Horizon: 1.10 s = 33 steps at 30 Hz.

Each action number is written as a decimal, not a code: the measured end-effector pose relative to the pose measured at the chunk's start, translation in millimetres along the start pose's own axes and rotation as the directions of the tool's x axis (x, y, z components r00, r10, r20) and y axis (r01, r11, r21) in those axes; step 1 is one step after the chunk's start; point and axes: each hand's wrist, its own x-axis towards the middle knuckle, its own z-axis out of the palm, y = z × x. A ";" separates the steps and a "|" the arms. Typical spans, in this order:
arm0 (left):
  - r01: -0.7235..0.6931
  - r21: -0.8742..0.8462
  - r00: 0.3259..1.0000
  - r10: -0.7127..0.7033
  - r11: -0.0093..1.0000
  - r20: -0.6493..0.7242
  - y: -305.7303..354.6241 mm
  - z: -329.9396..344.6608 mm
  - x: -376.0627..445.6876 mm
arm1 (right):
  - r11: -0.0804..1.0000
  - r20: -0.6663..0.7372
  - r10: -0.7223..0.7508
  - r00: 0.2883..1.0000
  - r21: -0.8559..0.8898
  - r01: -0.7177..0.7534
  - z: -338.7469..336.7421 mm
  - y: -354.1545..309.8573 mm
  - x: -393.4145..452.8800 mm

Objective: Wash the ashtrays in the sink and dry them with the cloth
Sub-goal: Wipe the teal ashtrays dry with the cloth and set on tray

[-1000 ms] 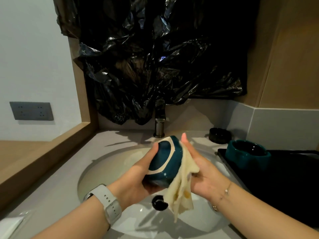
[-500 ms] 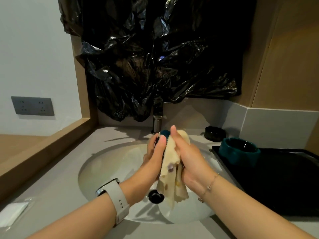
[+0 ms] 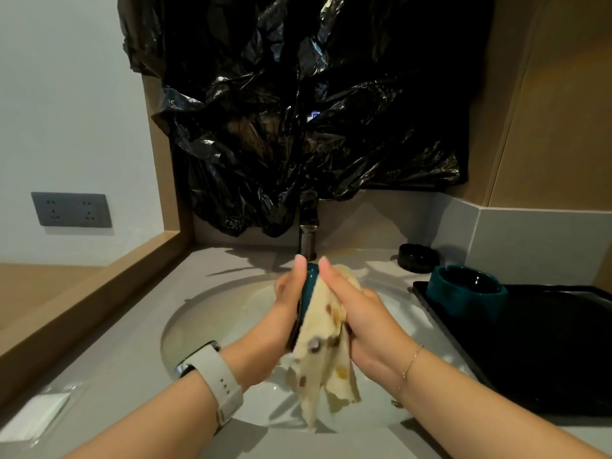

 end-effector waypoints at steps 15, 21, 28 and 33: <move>0.300 -0.169 0.953 -0.303 0.939 0.007 1.5 11.1 7.3 | 0.973 0.037 -0.018 0.999 -0.229 0.026 2.5 3.3 -3.9; 0.261 -0.063 0.965 -0.262 0.963 -0.015 -14.7 20.3 12.1 | 0.993 -0.021 0.090 0.996 -0.071 -0.091 -1.3 0.8 -4.4; 0.226 0.029 0.965 -0.228 0.974 0.129 1.4 14.0 5.5 | 0.992 -0.108 0.122 0.987 0.039 -0.118 -12.1 -5.7 1.9; 0.115 0.025 0.990 -0.116 0.993 0.078 -15.8 31.5 3.1 | 0.986 -0.094 0.168 0.981 0.025 -0.166 -19.7 -8.9 5.2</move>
